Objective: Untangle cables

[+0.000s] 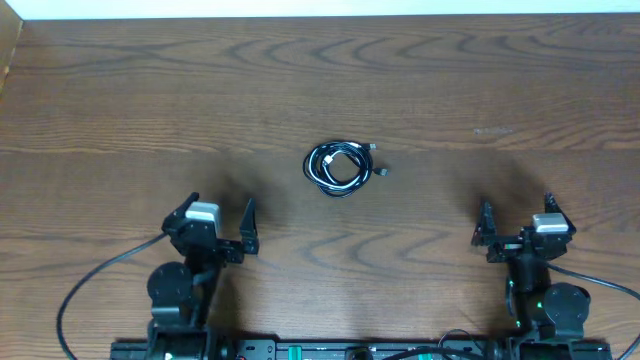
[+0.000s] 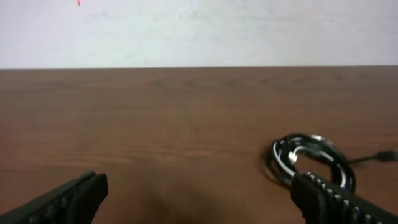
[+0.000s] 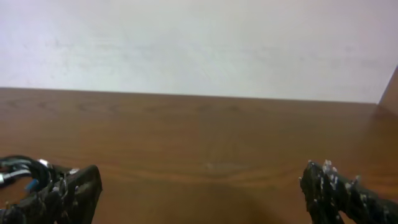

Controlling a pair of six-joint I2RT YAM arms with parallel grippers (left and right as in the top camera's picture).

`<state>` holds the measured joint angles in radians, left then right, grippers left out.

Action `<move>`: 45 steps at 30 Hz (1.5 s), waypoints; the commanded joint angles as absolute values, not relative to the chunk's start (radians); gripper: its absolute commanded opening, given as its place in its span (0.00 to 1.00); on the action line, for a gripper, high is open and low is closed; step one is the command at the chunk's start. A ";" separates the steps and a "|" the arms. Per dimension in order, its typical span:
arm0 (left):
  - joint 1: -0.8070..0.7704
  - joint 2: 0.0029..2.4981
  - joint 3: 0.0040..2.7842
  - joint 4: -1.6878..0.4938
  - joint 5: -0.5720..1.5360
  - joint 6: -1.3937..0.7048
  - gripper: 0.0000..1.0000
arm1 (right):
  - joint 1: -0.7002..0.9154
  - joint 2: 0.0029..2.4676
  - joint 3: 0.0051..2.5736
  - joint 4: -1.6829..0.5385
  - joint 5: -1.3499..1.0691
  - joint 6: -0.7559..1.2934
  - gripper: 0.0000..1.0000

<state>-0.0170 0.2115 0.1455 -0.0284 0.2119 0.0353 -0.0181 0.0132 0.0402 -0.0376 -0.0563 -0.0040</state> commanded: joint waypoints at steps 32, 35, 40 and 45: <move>-0.024 1.166 1.154 -0.569 0.307 0.052 1.00 | -0.014 1.069 0.905 -0.299 -0.275 -0.062 0.99; -0.043 1.219 1.221 -0.619 0.307 0.052 1.00 | -0.014 1.157 0.998 -0.358 -0.314 -0.070 0.99; -0.090 1.305 1.306 -0.680 0.306 0.052 1.00 | -0.014 1.261 1.116 -0.442 -0.344 -0.088 0.99; -0.098 1.390 1.366 -0.734 0.350 0.051 1.00 | -0.014 1.345 1.206 -0.509 -0.360 -0.096 0.99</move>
